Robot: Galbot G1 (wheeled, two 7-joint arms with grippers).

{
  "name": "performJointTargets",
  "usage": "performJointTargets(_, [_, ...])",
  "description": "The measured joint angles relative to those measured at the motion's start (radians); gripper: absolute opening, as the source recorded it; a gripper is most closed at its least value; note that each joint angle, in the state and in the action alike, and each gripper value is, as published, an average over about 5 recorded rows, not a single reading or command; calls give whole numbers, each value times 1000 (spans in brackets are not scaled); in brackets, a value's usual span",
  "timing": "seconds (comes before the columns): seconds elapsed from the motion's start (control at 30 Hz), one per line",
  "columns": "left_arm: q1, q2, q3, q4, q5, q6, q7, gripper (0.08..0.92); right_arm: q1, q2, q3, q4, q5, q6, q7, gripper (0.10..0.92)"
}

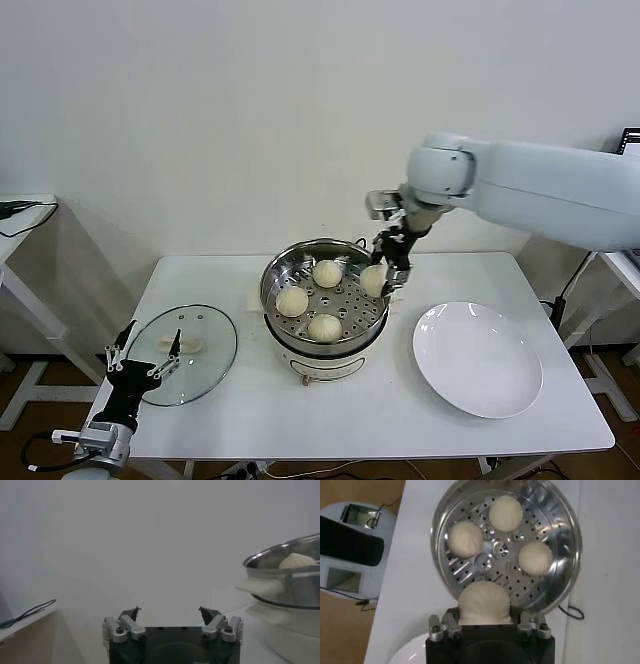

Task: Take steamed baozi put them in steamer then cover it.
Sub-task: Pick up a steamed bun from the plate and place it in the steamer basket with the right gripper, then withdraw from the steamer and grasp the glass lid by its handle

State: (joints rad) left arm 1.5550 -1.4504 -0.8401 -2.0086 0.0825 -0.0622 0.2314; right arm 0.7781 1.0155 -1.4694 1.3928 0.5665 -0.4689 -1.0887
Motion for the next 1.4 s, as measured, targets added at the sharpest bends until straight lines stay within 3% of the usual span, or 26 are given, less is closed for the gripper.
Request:
performJointTargets(0.73, [-8,1,-10,25,-8,-2,5,823,-155,147,19,-163,-92,-5,-4,682])
performJointTargets(1.1, [-7,-4,-14,26,-9,-3,6,823,-161,140,27,-164,-101,-6,-4,813])
performJointTargets(1.4, [1,-7,-16,17,-9,-3,5,823,-137,97,64,-139,-76,-3,-22,823])
